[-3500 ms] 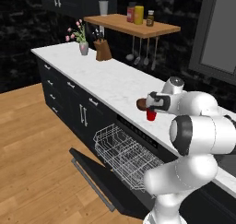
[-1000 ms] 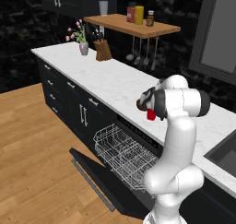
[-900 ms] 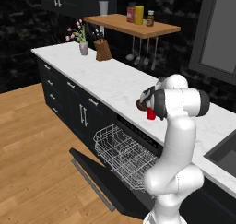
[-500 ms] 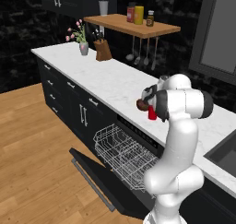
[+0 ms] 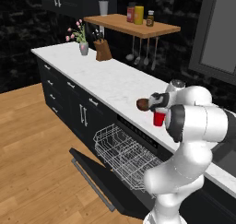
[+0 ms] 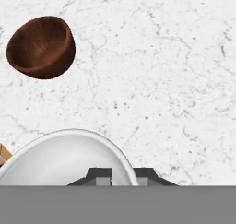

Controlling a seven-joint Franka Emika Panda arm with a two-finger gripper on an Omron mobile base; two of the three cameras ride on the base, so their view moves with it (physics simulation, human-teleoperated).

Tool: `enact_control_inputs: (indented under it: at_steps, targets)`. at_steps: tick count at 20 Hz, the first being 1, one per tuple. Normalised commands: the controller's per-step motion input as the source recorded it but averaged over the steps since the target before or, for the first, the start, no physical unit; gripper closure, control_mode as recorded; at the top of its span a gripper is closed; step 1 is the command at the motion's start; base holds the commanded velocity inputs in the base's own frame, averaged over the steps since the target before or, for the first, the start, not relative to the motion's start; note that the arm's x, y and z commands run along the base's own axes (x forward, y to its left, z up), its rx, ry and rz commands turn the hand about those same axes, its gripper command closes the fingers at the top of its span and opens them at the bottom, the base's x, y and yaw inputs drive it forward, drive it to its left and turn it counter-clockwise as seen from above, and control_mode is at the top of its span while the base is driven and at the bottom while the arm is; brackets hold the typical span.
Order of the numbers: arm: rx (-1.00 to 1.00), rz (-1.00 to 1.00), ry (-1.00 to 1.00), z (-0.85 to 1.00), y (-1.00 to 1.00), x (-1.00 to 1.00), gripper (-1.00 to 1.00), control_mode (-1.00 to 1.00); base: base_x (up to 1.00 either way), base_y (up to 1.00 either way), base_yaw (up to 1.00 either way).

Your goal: Pick up the cup and bowl from the counter, place them in the dishwasher, and close the dishwasher door.

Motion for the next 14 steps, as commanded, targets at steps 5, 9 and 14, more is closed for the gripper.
enact_control_inputs:
  at_steps: [5,9,14]
  targets:
    - [-0.06,0.11,-0.02,0.54,0.36,-0.67,1.0,-1.0,0.0,0.0,0.0]
    - [-0.07,0.1,0.0,0.43,0.54,-0.5,1.0,-1.0,0.0,0.0,0.0]
    - [0.0,0.03,-0.01,0.18,0.58,-0.42,1.0,-1.0,0.0,0.0,0.0]
